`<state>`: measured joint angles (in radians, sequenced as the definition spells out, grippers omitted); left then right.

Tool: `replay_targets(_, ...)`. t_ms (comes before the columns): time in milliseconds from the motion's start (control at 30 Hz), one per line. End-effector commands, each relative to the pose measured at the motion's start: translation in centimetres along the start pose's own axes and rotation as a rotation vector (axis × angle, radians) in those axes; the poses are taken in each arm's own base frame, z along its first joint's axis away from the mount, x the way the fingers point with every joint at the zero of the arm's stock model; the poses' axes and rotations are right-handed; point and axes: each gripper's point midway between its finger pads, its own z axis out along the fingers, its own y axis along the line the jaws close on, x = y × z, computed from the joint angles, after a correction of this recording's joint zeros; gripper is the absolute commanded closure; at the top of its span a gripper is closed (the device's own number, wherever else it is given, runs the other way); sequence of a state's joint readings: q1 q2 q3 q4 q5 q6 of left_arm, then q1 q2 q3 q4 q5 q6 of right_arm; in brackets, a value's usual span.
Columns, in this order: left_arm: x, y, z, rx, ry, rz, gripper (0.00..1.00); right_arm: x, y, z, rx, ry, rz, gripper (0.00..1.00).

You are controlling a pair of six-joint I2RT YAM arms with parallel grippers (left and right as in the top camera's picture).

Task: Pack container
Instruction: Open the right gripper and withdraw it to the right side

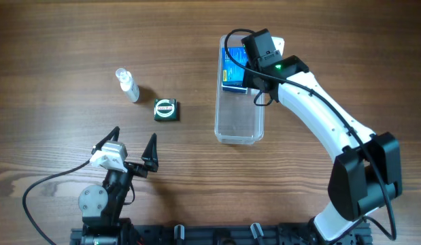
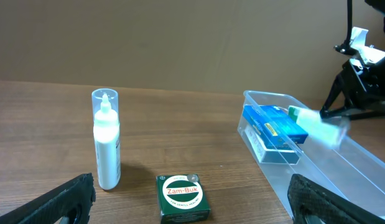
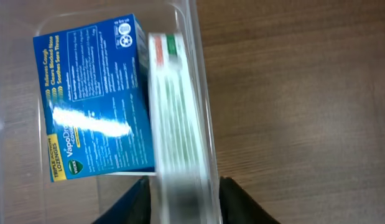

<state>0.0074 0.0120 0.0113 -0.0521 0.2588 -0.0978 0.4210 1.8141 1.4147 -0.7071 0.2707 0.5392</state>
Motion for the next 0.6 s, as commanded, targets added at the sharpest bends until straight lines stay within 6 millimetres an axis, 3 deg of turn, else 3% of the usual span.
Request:
replay_targets(0, 0.3, 0.0, 0.0, 0.002, 0.005, 0.011, 0.0, -0.8, 0.2, 0.0, 0.006, -0.03, -0.004, 0.62)
replay_targets(200, 0.3, 0.0, 0.0, 0.002, 0.005, 0.011, 0.0, -0.8, 0.1, -0.2, 0.006, -0.028, -0.012, 0.54)
replay_targets(300, 0.3, 0.0, 0.0, 0.002, 0.005, 0.011, 0.0, -1.5, 0.2, -1.5, -0.007, -0.041, -0.008, 0.49)
replay_targets(367, 0.3, 0.0, 0.0, 0.002, 0.005, 0.011, 0.0, -2.7, 0.2, -3.8, -0.015, -0.057, -0.002, 0.41)
replay_targets(433, 0.3, 0.0, 0.0, 0.002, 0.005, 0.011, 0.0, -4.5, -0.6, -6.8, -0.027, -0.092, 0.023, 0.1)
replay_targets(467, 0.3, 0.0, 0.0, 0.002, 0.005, 0.011, 0.0, -5.7, -1.6, -8.5, -0.03, -0.12, 0.05, 0.01)
replay_targets(567, 0.3, 0.0, 0.0, 0.002, 0.005, 0.011, 0.0, -7.8, -6.0, -10.9, 0.002, -0.169, 0.146, 0.0)
